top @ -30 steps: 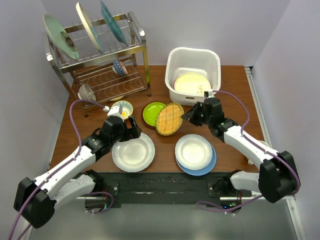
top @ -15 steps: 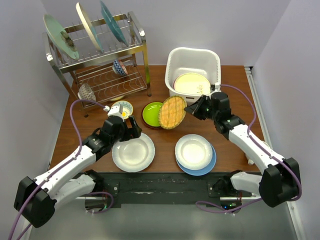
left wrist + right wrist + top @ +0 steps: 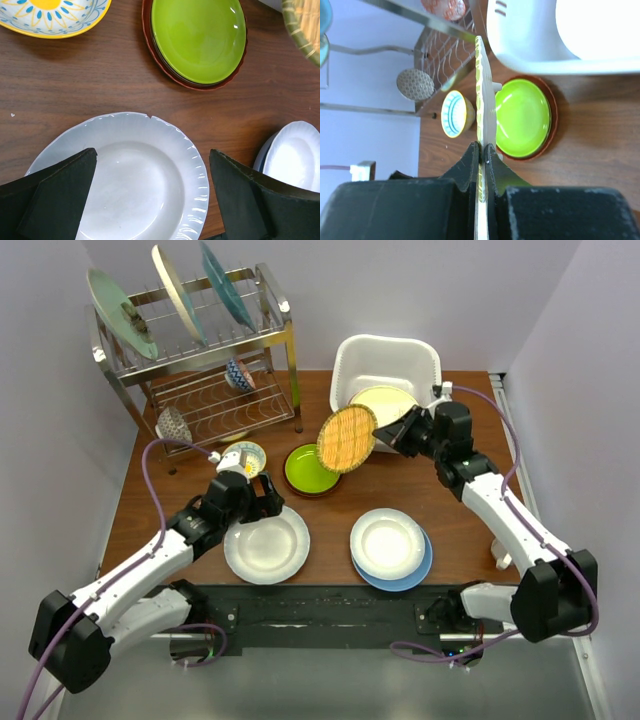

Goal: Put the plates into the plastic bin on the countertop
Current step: Place the plate in the plastic bin.

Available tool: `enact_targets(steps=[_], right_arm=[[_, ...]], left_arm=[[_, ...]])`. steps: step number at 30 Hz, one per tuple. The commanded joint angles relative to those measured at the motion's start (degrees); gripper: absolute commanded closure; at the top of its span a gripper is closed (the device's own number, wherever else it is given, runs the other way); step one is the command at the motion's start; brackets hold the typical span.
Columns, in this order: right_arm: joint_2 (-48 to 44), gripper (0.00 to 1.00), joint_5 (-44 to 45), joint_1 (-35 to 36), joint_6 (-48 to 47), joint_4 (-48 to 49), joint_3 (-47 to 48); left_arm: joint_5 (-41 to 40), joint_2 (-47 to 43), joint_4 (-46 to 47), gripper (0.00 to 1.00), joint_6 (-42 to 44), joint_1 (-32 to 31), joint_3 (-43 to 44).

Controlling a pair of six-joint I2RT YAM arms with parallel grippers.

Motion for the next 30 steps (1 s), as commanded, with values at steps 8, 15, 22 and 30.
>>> enact_targets(steps=[8, 15, 22, 30], right_arm=[[4.6, 1.0, -5.9, -7.4, 4.0, 8.8, 6.3], [9.2, 1.0, -7.9, -11.6, 6.0, 11.6, 8.9], [14.5, 1.0, -10.6, -15.1, 9.5, 16.4, 10.5], [20.9, 1.0, -12.3, -16.4, 14.3, 23.5, 12.1]], left_arm=[[0.1, 0.1, 2.4, 0.0, 0.7, 0.1, 0.2], [0.4, 0.8, 2.5, 0.0, 0.6, 0.0, -0.1], [0.3, -0.1, 2.5, 0.0, 0.3, 0.0, -1.0], [0.4, -0.6, 2.4, 0.0, 0.0, 0.0, -1.9]])
